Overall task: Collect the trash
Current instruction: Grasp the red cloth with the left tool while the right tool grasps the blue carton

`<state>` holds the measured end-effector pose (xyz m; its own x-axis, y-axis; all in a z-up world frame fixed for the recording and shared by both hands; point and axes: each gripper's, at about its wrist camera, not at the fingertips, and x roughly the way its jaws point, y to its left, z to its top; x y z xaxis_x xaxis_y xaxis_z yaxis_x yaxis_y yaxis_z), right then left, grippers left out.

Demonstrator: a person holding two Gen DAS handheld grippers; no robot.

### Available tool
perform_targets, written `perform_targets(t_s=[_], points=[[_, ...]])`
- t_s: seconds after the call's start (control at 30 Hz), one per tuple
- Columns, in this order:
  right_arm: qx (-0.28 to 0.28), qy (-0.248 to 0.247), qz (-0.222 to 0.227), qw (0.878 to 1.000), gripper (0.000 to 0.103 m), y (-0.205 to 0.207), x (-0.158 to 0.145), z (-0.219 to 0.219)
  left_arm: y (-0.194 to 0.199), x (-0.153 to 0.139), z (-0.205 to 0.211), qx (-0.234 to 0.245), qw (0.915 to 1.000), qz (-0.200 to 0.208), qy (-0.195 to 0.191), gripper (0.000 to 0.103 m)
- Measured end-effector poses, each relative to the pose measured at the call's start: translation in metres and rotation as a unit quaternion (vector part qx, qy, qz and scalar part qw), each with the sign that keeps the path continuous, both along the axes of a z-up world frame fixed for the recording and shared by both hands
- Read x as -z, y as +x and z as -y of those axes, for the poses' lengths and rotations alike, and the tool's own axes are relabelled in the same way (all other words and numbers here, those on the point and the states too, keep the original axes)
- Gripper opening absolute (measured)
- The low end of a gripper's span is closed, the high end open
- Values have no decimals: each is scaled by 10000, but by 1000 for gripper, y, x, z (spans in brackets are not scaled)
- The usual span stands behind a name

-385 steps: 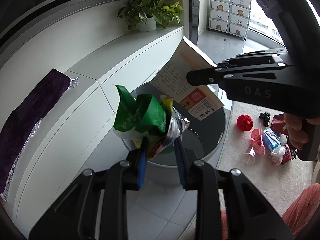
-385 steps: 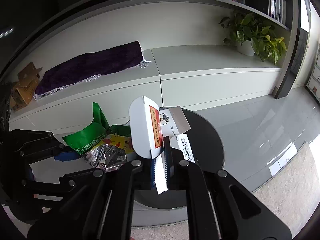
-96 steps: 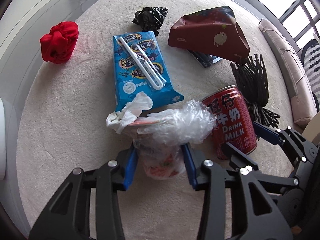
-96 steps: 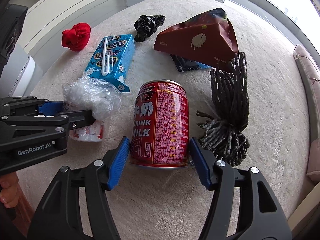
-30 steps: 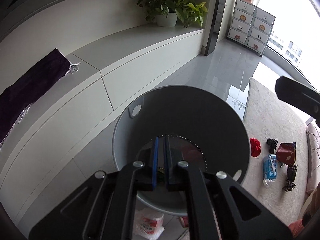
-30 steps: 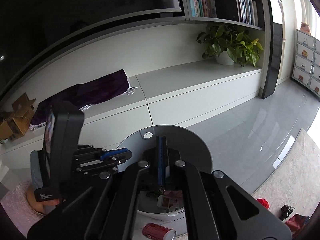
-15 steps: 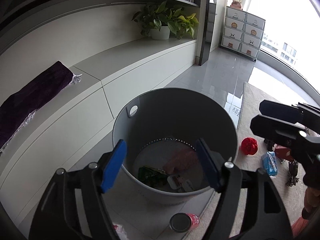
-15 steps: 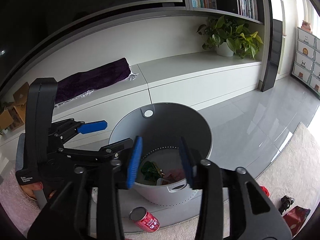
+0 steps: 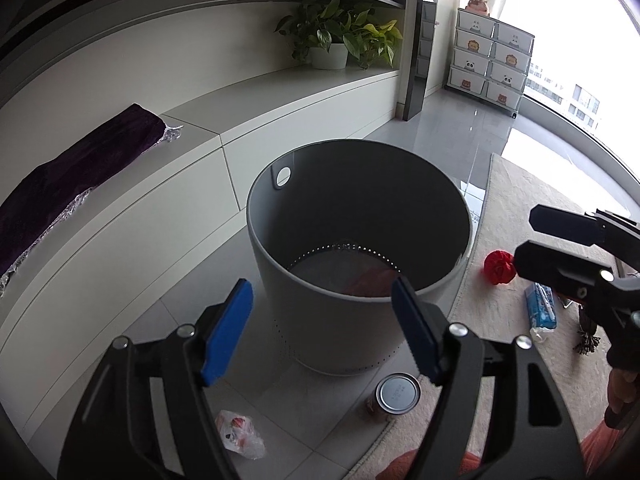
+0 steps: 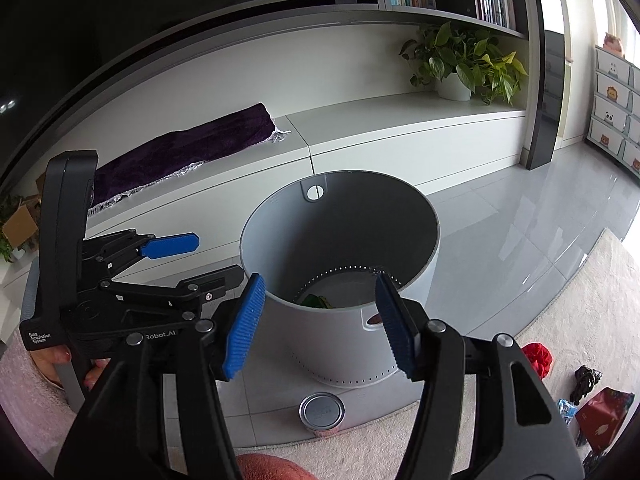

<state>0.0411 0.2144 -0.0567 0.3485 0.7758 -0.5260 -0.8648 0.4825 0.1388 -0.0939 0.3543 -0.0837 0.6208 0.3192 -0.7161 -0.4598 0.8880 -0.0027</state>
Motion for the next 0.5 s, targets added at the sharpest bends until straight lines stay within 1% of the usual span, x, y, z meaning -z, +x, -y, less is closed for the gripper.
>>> perform_targets(t_s=[0.13, 0.27, 0.5], points=[[62, -25, -15, 10000, 56, -6, 9, 14, -8, 1, 12, 48, 10000, 3, 57, 72], [220, -6, 1, 9998, 56, -9, 16, 35, -6, 3, 33, 235, 9997, -15, 102, 72], [755, 28, -60, 9971, 58, -4, 33, 93, 22, 14, 91, 801, 9967, -52, 80, 72]])
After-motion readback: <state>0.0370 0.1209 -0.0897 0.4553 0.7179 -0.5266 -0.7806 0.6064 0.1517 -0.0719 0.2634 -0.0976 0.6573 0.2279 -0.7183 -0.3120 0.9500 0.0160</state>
